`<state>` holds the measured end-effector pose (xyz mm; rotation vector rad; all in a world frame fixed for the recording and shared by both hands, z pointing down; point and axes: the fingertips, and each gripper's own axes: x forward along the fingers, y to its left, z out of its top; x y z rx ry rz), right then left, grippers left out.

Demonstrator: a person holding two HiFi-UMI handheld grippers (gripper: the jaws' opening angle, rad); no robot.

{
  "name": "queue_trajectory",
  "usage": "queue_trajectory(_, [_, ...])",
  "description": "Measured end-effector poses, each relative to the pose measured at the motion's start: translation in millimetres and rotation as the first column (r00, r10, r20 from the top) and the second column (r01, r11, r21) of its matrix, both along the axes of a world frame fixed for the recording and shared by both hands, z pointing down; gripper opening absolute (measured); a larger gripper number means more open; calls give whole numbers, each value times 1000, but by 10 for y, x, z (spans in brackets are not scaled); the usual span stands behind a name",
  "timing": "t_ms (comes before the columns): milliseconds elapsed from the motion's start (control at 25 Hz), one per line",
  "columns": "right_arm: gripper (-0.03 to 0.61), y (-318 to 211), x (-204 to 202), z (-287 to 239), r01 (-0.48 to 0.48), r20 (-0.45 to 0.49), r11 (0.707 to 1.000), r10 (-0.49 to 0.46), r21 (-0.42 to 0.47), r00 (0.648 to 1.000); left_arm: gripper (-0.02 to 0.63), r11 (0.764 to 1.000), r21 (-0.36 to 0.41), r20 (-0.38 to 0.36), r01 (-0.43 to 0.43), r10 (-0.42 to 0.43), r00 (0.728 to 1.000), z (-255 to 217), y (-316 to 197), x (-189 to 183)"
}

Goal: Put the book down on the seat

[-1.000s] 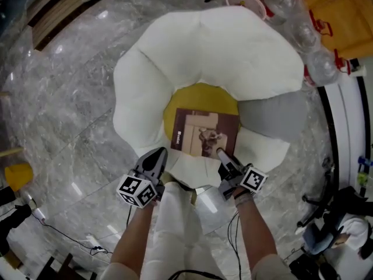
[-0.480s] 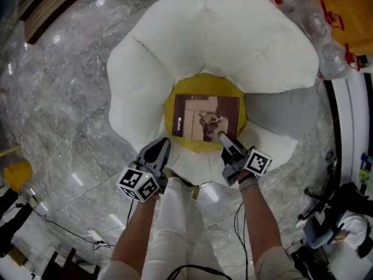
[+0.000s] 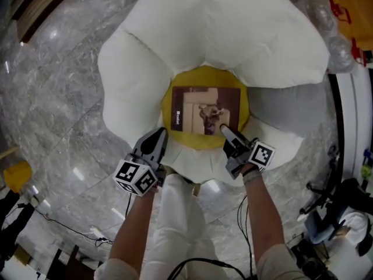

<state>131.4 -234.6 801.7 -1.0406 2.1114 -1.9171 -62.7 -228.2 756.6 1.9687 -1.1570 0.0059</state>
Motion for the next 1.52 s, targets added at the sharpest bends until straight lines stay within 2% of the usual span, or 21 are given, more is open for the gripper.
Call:
queue_trajectory(240, [163, -13, 115, 185, -12, 41, 998, 15, -66, 999, 25, 1000, -14, -1, -9, 9, 1000, 81, -30, 49])
queue_trajectory(600, [163, -3, 187, 399, 19, -32, 993, -23, -113, 999, 25, 999, -22, -6, -28, 28, 1000, 131, -13, 22])
queue_trajectory(920, [164, -53, 278, 554, -30, -81, 988, 18, -151, 997, 25, 999, -23, -7, -29, 29, 1000, 186, -11, -58])
queue_trajectory(1120, [202, 29, 351, 686, -104, -191, 959, 54, -264, 980, 25, 999, -22, -10, -27, 27, 1000, 171, -7, -75])
queue_trajectory(1240, [233, -14, 324, 704, -95, -203, 966, 46, -241, 978, 25, 999, -26, -13, -28, 28, 1000, 158, 3, -59])
queue_trajectory(1520, [291, -52, 432, 836, -61, -326, 971, -19, -233, 945, 25, 999, -25, -16, -22, 21, 1000, 188, 14, -95])
